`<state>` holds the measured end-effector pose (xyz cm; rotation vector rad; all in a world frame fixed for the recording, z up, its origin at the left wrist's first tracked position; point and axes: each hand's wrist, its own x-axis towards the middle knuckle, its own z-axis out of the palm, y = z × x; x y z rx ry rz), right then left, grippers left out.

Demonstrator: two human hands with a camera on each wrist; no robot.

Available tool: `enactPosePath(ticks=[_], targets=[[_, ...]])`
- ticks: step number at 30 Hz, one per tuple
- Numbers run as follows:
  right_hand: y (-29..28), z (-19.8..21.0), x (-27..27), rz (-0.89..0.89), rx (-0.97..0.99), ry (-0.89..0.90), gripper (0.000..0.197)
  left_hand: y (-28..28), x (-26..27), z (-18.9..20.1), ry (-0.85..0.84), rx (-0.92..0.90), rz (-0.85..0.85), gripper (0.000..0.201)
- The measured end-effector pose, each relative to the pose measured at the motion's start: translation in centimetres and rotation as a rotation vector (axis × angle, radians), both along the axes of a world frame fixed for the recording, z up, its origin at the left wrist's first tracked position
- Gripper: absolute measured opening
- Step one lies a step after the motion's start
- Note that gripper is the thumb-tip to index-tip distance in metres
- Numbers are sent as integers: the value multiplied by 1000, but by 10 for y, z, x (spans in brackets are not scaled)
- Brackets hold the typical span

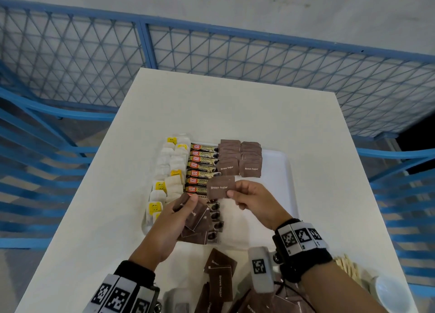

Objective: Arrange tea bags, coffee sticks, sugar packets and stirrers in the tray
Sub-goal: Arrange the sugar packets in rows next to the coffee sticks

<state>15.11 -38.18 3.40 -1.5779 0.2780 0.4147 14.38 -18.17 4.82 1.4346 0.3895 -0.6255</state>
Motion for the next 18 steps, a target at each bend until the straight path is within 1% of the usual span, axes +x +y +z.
enactPosePath(ticks=[3, 5, 6, 8, 11, 14, 18], targets=[[-12, -14, 19, -145, -234, -19, 2, 4, -1, -3, 33, -16, 26, 17], [-16, -27, 31, -204, -347, -27, 9, 6, -2, -5, 62, -27, 47, 20], [-18, -32, 36, -217, -384, -20, 9, 6, -3, -5, 81, -31, 58, 22], [-18, -39, 43, -230, -440, -6, 8, 6, -3, -7, 113, -37, 89, 22], [-17, -45, 49, -239, -476, 6, 15, 7, -2, -7, 130, -46, 109, 19], [-17, -46, 53, -262, -558, 2, 19, 9, -2, -6, 125, -43, 111, 19], [-13, -49, 53, -314, -585, -21, 26, 10, -2, -2, 90, -19, 71, 17]])
